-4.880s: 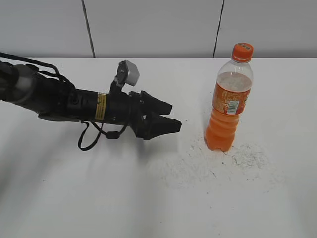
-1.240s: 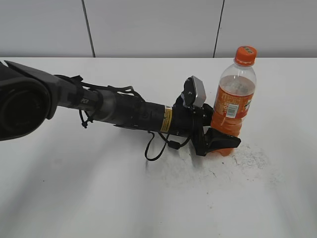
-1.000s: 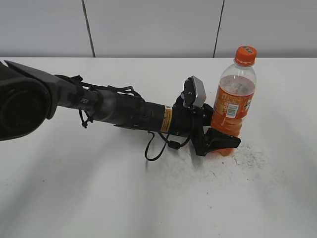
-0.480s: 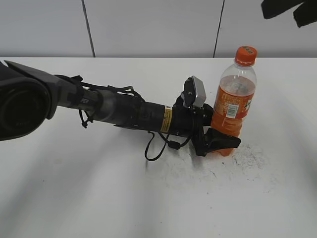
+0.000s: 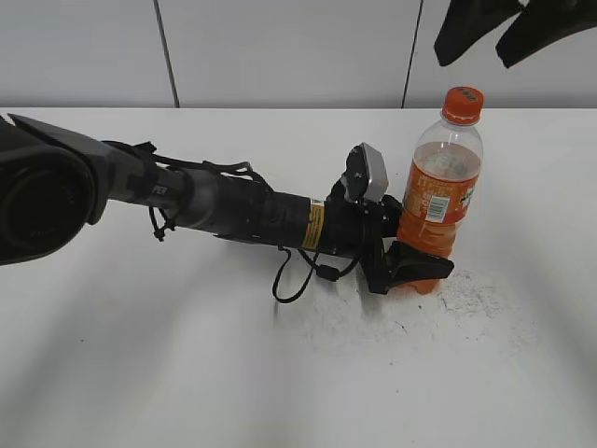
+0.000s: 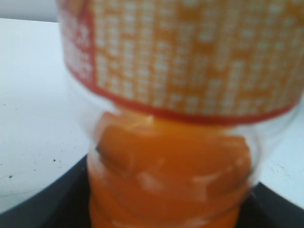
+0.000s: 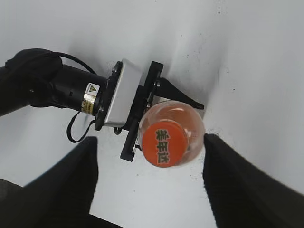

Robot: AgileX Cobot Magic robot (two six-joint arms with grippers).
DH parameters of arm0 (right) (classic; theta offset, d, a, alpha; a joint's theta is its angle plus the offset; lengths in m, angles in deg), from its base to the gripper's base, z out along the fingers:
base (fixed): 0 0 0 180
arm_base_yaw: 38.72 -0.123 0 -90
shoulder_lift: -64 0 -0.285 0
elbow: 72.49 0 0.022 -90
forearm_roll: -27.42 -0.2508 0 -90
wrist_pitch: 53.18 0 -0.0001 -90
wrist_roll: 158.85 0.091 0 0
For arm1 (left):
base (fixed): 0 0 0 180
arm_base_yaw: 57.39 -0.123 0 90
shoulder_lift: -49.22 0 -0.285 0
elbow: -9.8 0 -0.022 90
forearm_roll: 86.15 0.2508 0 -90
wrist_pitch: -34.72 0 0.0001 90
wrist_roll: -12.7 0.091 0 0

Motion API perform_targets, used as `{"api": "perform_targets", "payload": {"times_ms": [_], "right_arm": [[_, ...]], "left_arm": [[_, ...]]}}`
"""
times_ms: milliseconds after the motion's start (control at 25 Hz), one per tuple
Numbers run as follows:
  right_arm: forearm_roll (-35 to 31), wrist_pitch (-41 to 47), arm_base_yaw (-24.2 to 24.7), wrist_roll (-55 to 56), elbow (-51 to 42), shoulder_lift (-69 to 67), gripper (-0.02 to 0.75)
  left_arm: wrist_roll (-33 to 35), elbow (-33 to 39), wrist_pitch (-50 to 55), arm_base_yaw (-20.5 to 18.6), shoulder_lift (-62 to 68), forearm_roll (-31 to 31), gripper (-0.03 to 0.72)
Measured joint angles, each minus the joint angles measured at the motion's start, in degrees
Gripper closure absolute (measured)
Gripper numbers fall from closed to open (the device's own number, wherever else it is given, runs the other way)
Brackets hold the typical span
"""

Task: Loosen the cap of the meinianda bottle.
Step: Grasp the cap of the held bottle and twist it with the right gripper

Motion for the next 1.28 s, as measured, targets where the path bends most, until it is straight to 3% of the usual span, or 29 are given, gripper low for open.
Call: {"api": "perform_targets", "payload": {"times_ms": [640,720,920,1120,1280], "right_arm": [[1.05,0.2,0.0,-0.96,0.04,-6.82,0.237],[1.09,0.2,0.0,-0.96,0.04,-6.86,0.272],[1.33,0.14,0.0,-1.17,0.06,-6.86,0.463],[1.91,0.14,0.0,-3.56,0.11,-6.86,0.463],[1.67,0.14,0.0,-13.85,0.11,-6.86,0.463]], "left_arm": [[0.0,0.0,0.0,0.0,0.0,0.12,0.163],[0.0,0.0,0.0,0.0,0.0,0.12,0.163],[0.0,0.0,0.0,0.0,0.0,0.12,0.165],[0.0,-0.04,0.07,0.0,0.0,0.08,0.165],[0.0,-0.04,0.07,0.0,0.0,0.08,0.165]]}}
